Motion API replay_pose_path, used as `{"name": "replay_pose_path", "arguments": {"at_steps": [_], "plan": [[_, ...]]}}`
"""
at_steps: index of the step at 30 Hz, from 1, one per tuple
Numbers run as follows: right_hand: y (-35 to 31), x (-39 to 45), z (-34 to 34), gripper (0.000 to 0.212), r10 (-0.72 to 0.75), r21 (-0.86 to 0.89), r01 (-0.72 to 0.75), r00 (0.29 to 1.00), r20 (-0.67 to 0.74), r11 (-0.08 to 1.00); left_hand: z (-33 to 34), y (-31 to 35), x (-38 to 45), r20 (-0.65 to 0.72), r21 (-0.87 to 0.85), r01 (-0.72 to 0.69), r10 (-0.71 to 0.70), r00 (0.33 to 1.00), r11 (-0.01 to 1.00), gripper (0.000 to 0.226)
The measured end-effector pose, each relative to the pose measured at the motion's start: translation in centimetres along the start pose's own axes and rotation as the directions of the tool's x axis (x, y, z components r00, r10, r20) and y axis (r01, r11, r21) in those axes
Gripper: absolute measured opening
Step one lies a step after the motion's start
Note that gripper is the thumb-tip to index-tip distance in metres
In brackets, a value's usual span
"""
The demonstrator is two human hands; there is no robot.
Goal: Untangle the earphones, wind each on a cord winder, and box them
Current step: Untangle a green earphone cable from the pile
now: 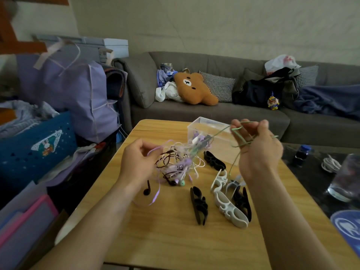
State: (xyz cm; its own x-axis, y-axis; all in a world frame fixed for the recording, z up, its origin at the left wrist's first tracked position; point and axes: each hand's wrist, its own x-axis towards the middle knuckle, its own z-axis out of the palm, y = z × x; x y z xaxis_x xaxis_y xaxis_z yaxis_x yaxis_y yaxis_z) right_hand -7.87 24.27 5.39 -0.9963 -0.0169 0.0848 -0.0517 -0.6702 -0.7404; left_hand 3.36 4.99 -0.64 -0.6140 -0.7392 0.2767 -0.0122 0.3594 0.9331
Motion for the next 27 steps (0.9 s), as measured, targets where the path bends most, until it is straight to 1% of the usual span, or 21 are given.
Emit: {"name": "replay_pose_path", "arguments": {"at_steps": [1,3,5,7,8,10,11,13,15,16,17,18,19,20,21,22,25,27], "plan": [[-0.4,0.5,-0.4,0.033,-0.008,0.026,0.009,1.0,-0.027,1.0,-0.5,-0.4,0.3,-0.031,0.02,0.018,-0.018,0.999,1.0,0.011],[-1.0,1.3,-0.9,0.033,-0.018,0.005,0.018,1.0,-0.023,1.0,-1.3,-1.1,1.1,-0.053,0.03,0.061,-0.06,0.997,0.998,0.013],[-0.9,1.4,-1.1,0.035,-0.003,-0.034,0.004,1.0,0.027,0.999,-1.6,-1.3,1.4,-0.015,0.01,0.096,-0.096,0.995,0.995,0.016],[-0.4,0.9,-0.8,0.038,0.027,-0.094,-0.016,0.993,0.111,0.995,-1.2,-0.9,1.2,0.055,-0.04,0.101,-0.099,0.994,0.994,0.025],[-0.2,0.6,-0.5,0.039,0.046,-0.125,-0.026,0.986,0.16,0.992,-0.9,-0.6,0.9,0.092,-0.073,0.08,-0.073,0.993,0.994,0.03],[0.1,0.0,0.1,0.041,0.087,-0.171,-0.042,0.961,0.264,0.984,-0.5,0.2,-0.2,0.158,-0.088,-0.017,0.031,0.987,0.996,0.051],[0.4,-0.2,0.3,0.041,0.11,-0.192,-0.049,0.941,0.321,0.98,-0.3,0.4,-0.8,0.187,-0.079,-0.082,0.096,0.978,0.993,0.062],[0.6,-1.0,0.8,0.041,0.164,-0.247,-0.059,0.89,0.427,0.967,0.6,0.9,-2.1,0.257,-0.029,-0.214,0.214,0.942,0.976,0.071],[0.8,-1.9,1.2,0.04,0.219,-0.296,-0.069,0.83,0.513,0.953,1.6,1.5,-3.1,0.325,-0.021,-0.317,0.306,0.895,0.948,0.066],[0.8,-2.3,1.4,0.04,0.243,-0.304,-0.081,0.802,0.546,0.949,2.2,1.6,-3.4,0.355,-0.039,-0.36,0.35,0.867,0.932,0.055],[0.8,-2.6,1.5,0.04,0.259,-0.302,-0.095,0.779,0.57,0.949,2.9,1.5,-3.7,0.382,-0.011,-0.418,0.391,0.838,0.908,0.038],[0.8,-2.8,1.6,0.04,0.26,-0.296,-0.097,0.77,0.583,0.95,3.2,1.3,-4.0,0.407,0.065,-0.48,0.416,0.813,0.875,0.024],[0.6,-2.8,1.7,0.039,0.238,-0.284,-0.079,0.776,0.584,0.956,3.5,1.3,-4.0,0.434,0.136,-0.542,0.442,0.785,0.83,0.026],[0.5,-2.7,1.6,0.039,0.206,-0.27,-0.056,0.797,0.568,0.961,3.7,1.0,-4.0,0.454,0.177,-0.566,0.443,0.773,0.805,0.034],[0.4,-2.5,1.5,0.04,0.166,-0.251,-0.031,0.827,0.537,0.967,3.7,0.8,-3.9,0.457,0.173,-0.55,0.428,0.78,0.817,0.038],[0.3,-2.2,1.3,0.04,0.122,-0.238,-0.001,0.862,0.492,0.971,3.5,0.6,-3.7,0.44,0.151,-0.517,0.411,0.798,0.843,0.037],[0.0,-1.0,0.3,0.04,0.013,-0.229,0.062,0.95,0.311,0.971,2.8,0.5,-2.8,0.371,0.115,-0.482,0.412,0.832,0.869,0.033],[0.0,0.0,-0.5,0.04,-0.044,-0.227,0.075,0.99,0.136,0.971,2.2,0.5,-2.4,0.343,0.132,-0.452,0.387,0.856,0.882,0.032]]}}
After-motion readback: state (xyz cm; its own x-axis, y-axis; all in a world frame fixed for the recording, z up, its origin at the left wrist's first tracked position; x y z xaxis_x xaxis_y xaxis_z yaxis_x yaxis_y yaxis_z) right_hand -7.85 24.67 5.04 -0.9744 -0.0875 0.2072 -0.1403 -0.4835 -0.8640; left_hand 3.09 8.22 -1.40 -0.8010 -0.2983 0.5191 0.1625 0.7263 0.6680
